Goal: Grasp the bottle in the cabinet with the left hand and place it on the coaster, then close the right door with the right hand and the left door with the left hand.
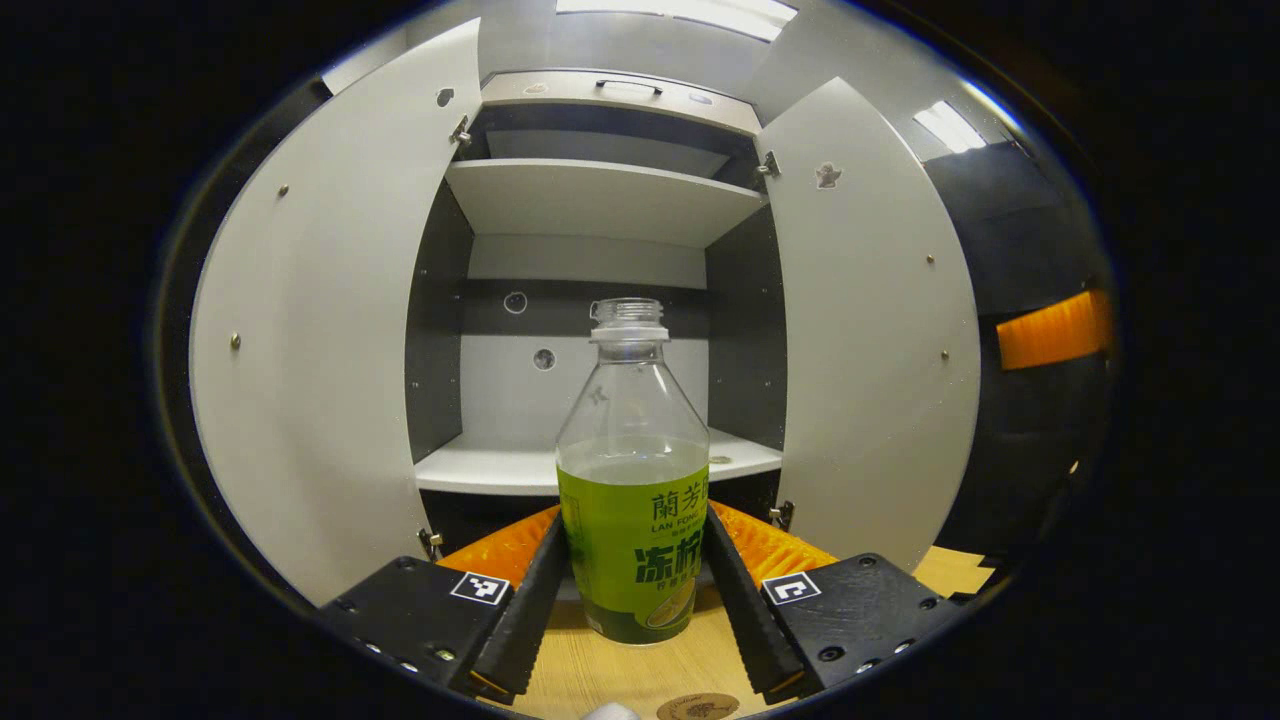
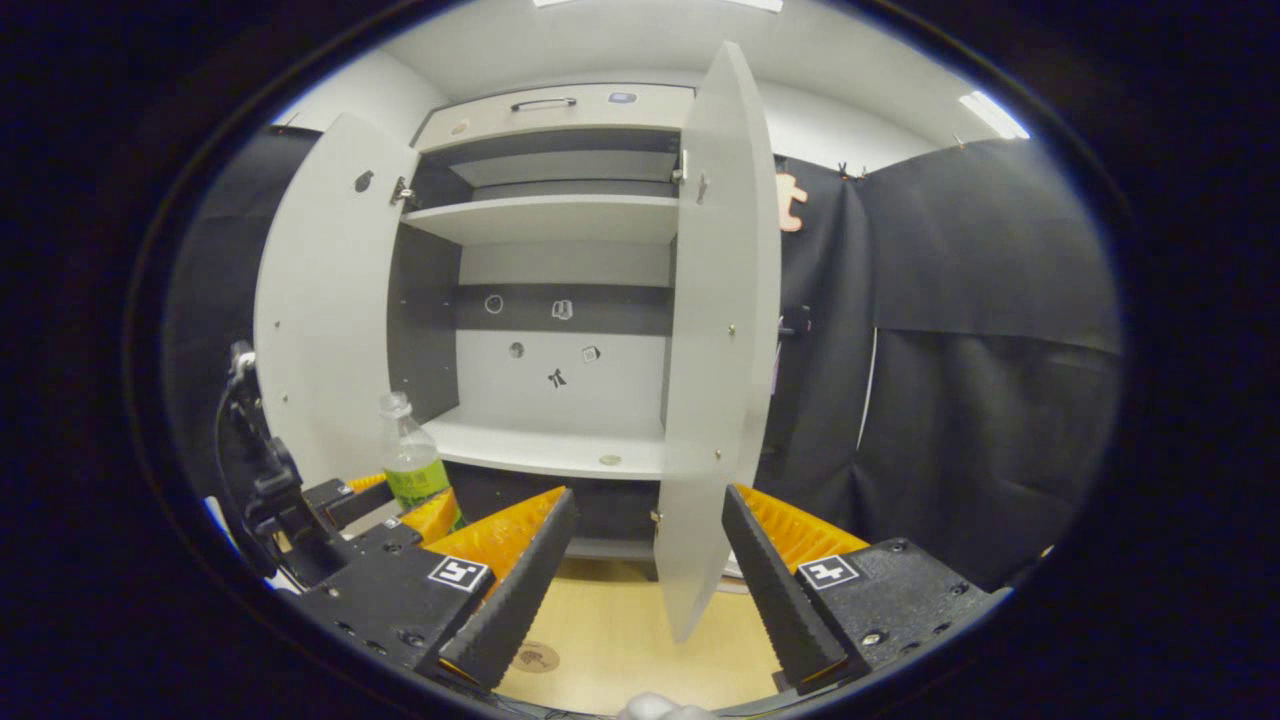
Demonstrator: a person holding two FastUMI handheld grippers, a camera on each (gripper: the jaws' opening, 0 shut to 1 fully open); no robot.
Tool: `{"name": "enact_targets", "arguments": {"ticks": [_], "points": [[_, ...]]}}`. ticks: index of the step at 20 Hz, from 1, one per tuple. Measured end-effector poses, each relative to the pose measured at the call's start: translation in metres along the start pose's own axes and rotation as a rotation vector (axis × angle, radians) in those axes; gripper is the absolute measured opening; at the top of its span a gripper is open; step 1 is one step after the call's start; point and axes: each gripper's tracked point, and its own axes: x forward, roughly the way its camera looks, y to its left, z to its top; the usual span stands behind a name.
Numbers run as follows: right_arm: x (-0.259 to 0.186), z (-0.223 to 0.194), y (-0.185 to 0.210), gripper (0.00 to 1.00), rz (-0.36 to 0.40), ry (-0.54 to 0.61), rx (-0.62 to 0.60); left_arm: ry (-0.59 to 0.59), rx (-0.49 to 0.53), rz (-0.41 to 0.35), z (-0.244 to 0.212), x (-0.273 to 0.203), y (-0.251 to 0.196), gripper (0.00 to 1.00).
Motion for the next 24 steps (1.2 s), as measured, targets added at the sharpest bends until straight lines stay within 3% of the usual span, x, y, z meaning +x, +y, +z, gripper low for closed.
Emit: {"name": "enact_targets", "arguments": {"ticks": [6, 12, 16, 17, 24], "points": [[-0.006, -0.011, -0.016, 0.96, -0.042, 0.025, -0.017, 0.089, -0.012, -0.061, -0.094, -0.032, -0.025, 0.77], [-0.01, -0.015, -0.021, 0.97, -0.05, 0.054, -0.056, 0.094, -0.027, -0.141, -0.169, -0.043, -0.052, 0.77], [-0.011, -0.018, -0.024, 0.96, -0.05, 0.071, -0.081, 0.096, -0.018, -0.172, -0.197, -0.042, -0.065, 0.81], [-0.012, -0.02, -0.024, 0.96, -0.051, 0.076, -0.086, 0.094, -0.022, -0.176, -0.203, -0.04, -0.068, 0.77], [-0.013, -0.023, -0.026, 0.98, -0.05, 0.097, -0.113, 0.139, -0.049, -0.165, -0.241, -0.039, -0.066, 0.77]]}}
